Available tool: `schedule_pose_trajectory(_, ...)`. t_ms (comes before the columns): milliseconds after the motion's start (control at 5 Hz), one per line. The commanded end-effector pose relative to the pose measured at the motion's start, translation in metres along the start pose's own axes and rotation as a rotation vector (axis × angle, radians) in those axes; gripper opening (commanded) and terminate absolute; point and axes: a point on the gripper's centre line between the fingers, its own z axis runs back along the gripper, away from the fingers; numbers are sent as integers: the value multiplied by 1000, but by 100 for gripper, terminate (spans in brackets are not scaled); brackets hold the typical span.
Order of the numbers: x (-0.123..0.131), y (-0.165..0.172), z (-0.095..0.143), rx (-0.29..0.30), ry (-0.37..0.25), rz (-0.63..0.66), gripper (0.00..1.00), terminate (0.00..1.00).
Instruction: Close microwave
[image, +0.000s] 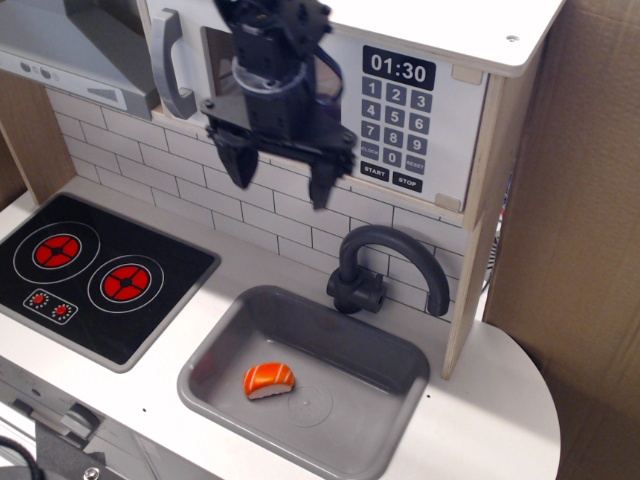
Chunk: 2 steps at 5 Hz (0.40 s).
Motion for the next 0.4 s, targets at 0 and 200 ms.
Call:
schedule_pose_trajectory(0, -5, 1, 30, -8, -5, 9, 100, 0)
schedule_pose_trajectory(200, -5, 1, 30, -8, -5, 9, 100, 100)
